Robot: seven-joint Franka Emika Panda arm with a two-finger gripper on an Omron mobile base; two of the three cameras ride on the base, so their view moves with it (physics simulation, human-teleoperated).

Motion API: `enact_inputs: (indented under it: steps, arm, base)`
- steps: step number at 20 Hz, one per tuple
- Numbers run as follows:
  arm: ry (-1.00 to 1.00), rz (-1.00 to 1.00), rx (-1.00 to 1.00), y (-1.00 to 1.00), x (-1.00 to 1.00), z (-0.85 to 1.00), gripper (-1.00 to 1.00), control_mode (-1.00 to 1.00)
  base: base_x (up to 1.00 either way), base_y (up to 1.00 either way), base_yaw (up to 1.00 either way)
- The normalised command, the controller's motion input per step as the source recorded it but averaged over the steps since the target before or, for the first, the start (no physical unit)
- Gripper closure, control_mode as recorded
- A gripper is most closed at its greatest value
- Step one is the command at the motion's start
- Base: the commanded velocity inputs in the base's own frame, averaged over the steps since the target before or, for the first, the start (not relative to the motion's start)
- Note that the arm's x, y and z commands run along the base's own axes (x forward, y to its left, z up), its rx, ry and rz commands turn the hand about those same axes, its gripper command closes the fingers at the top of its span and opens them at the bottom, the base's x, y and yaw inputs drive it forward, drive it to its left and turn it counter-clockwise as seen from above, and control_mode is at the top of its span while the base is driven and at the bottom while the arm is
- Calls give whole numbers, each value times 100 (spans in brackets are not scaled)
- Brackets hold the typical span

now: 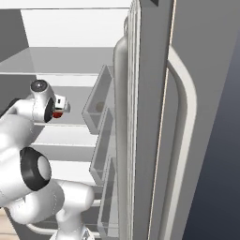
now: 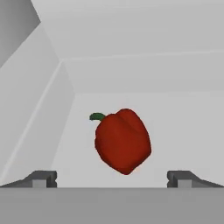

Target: Open the fridge, remove the mango, bell pepper, and steak, and place them on any counter.

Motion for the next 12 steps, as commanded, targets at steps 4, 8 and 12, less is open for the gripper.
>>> enact_inputs:
  steps: [4, 8, 12]
  arm:
    - [0, 0, 0, 4, 50, -19, -100, -100]
    - [0, 0, 0, 0, 44, -16, -100, -100]
    - [2, 0, 0, 4, 19, -27, -100, -100]
  base:
    - [0, 0, 0]
    - [0, 0, 0]
    - [0, 0, 0]
